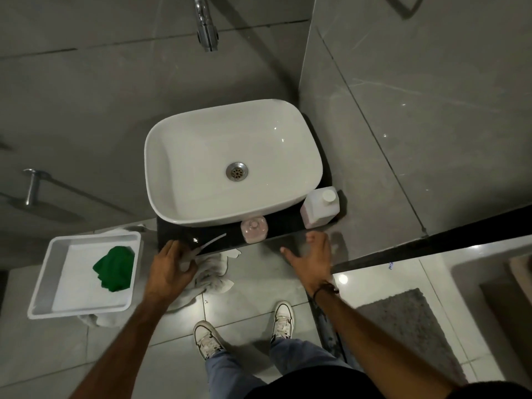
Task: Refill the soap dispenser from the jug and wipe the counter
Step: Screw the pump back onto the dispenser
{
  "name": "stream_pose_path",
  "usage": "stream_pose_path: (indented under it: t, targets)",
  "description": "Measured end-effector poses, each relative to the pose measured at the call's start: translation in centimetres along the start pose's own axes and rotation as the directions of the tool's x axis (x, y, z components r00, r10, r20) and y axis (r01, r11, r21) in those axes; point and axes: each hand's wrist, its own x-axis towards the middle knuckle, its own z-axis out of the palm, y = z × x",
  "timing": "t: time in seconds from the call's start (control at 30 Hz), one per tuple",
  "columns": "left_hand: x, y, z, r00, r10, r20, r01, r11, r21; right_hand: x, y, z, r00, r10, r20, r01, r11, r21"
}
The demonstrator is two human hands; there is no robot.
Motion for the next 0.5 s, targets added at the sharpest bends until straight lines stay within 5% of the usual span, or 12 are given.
stream_pose_path:
  t: [0.17, 0.4, 0.5]
  targets:
    - [-1.5, 1.4, -2.1, 0.995, 0.038, -0.098, -0.047, 0.994, -0.096, -0.9, -5.2, 5.0, 0.974, -0.088, 0.209, 0.082, 0.996, 0.037]
    - [-1.8, 4.9, -5.2, 0.967, 0.087, -0.238, -0.134, 0.973, -0.189, 0.1, -7.7, 7.6, 0.992, -0.008, 0.123, -0.001, 0.997, 0.079]
    - [-1.5, 6.9, -6.0, 0.953, 0.134, -0.272, -0.200, 0.952, -0.232, 0.1, -7.2, 7.0, 0.983, -0.115, 0.143, 0.110, 0.993, 0.046]
